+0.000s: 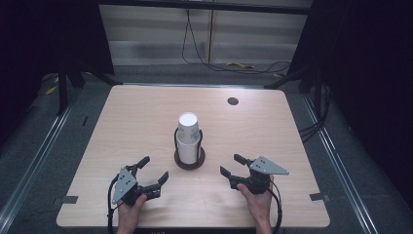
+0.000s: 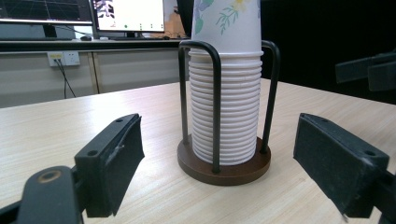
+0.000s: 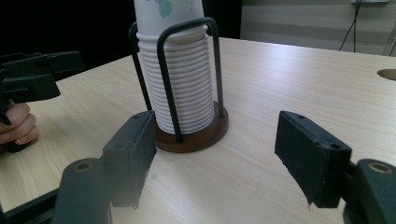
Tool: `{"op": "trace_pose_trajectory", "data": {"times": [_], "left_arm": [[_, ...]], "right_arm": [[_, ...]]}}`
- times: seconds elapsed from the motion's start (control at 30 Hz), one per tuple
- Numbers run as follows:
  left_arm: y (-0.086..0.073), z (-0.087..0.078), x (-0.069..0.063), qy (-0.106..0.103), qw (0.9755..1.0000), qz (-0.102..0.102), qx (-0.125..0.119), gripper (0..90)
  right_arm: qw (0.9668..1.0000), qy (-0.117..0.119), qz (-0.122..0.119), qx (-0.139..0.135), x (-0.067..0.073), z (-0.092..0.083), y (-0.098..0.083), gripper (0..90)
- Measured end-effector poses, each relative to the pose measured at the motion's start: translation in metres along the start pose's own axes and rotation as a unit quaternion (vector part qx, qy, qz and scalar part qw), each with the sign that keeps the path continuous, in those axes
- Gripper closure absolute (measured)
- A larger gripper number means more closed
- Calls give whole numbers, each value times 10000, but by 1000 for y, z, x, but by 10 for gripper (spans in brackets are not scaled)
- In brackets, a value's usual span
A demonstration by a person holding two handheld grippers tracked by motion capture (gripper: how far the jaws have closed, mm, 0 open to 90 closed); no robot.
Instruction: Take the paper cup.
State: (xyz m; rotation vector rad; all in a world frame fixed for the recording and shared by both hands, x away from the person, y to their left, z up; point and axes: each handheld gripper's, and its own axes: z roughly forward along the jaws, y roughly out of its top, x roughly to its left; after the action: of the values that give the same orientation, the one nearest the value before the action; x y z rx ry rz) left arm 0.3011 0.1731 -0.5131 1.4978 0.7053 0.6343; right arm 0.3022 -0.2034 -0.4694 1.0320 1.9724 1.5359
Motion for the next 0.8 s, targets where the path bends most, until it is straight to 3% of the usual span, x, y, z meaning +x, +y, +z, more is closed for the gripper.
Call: {"op": "trace_pose_trajectory", "data": {"times": [0.2, 0.8], "left_arm": [[0, 0, 0, -41, 10000, 22, 24, 156], [0, -1, 0, -69, 10000, 25, 4, 156]], "right_arm": [[9994, 343, -81, 37, 3, 13, 19, 286], [9968, 760, -244, 87, 5, 42, 55, 259]]}}
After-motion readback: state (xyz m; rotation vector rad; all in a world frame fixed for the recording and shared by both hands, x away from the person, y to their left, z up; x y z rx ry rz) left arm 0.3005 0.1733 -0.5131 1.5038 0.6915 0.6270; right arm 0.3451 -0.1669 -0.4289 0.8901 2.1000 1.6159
